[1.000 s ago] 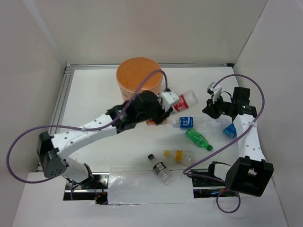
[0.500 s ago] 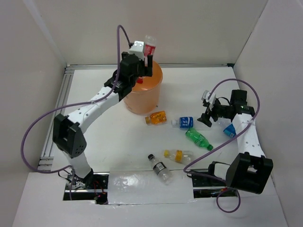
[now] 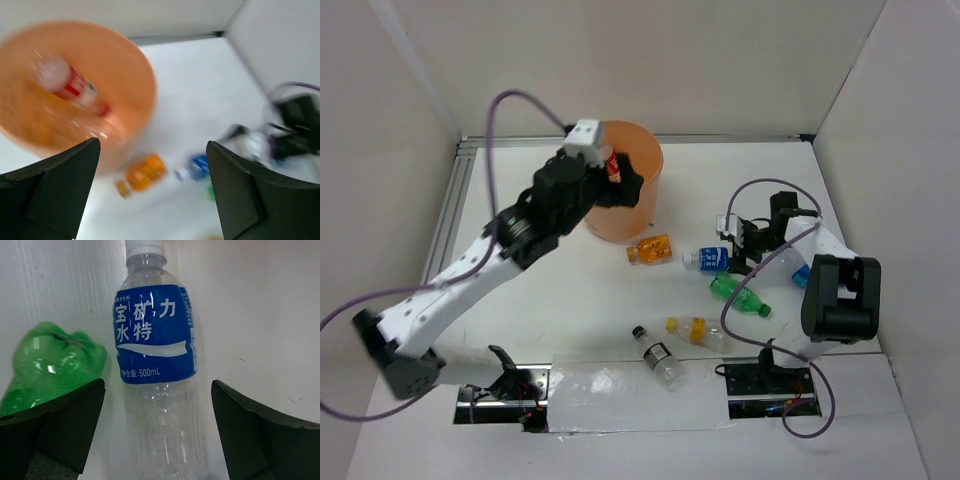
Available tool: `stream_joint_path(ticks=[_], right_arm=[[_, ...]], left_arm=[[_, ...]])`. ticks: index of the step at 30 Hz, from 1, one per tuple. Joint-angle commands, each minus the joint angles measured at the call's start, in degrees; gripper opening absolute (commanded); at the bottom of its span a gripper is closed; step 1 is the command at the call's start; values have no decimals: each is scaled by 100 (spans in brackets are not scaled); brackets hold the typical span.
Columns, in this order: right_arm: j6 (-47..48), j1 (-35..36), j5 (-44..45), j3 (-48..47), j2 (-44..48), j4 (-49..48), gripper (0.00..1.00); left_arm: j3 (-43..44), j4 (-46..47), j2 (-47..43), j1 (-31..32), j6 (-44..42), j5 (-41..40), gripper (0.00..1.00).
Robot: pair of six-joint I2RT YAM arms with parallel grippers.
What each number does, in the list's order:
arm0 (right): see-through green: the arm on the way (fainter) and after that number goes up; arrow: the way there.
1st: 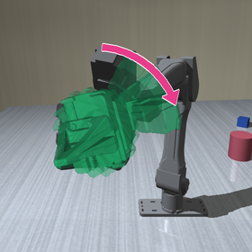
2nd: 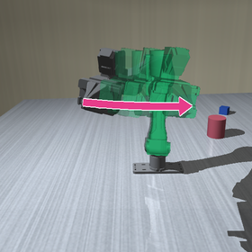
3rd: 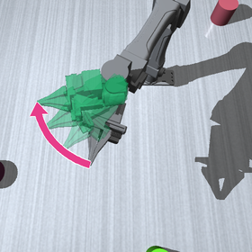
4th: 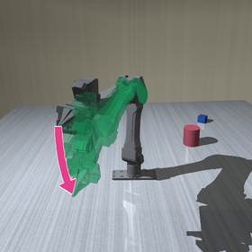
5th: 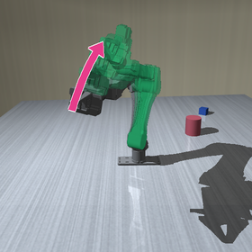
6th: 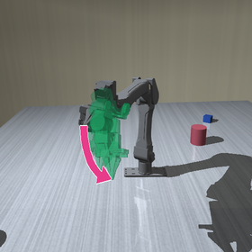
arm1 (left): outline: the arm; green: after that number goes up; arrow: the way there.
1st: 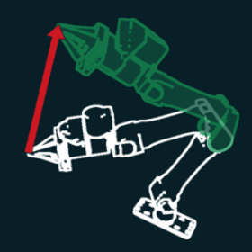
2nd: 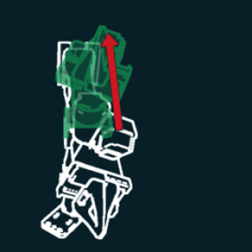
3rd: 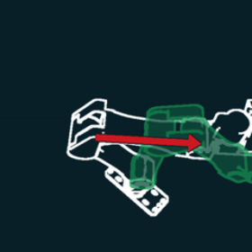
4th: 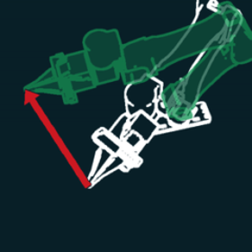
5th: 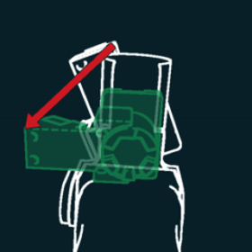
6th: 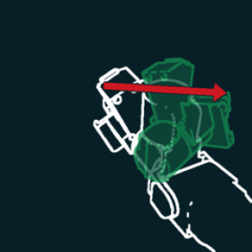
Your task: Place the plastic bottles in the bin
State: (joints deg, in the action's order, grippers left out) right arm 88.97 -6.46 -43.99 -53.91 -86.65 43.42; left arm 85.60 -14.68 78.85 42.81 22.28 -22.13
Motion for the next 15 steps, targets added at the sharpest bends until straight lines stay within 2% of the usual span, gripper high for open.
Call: stream_joint_path(ticks=[1, 2, 3, 4, 5, 8, 11, 13, 15], right_arm=[[182, 214, 495, -189, -386, -457, 94], [182, 267, 557, -190, -631, -457, 94], [243, 268, 627, -277, -747, -457, 92], [244, 355, 767, -348, -852, -457, 92], [244, 408, 769, -348, -1045, -457, 89], [244, 461, 909, -348, -1222, -518, 84], [244, 461, 805, -435, -1118, -326, 52], [313, 392, 603, -593, -741, 130, 33], [366, 339, 278, -1049, -285, 716, 27]], left_arm=[[-1156, -1019, -1124, 262, 2249, 515, 100], [-1908, -1089, -1352, 342, 2750, 630, 100], [-2272, -1090, -1729, 403, 3234, 892, 100], [-2615, -1168, -1872, 543, 4161, 1008, 100], [-3211, -1169, -1969, 605, 4579, 1139, 100], [-3873, -1169, -1953, 886, 5820, 1386, 100], [-3928, -1169, -1446, 1097, 6428, 1598, 100], [-3587, -1169, -1102, 1221, 6595, 1747, 100], [-3088, -1614, -524, 1327, 6771, 1992, 100]])
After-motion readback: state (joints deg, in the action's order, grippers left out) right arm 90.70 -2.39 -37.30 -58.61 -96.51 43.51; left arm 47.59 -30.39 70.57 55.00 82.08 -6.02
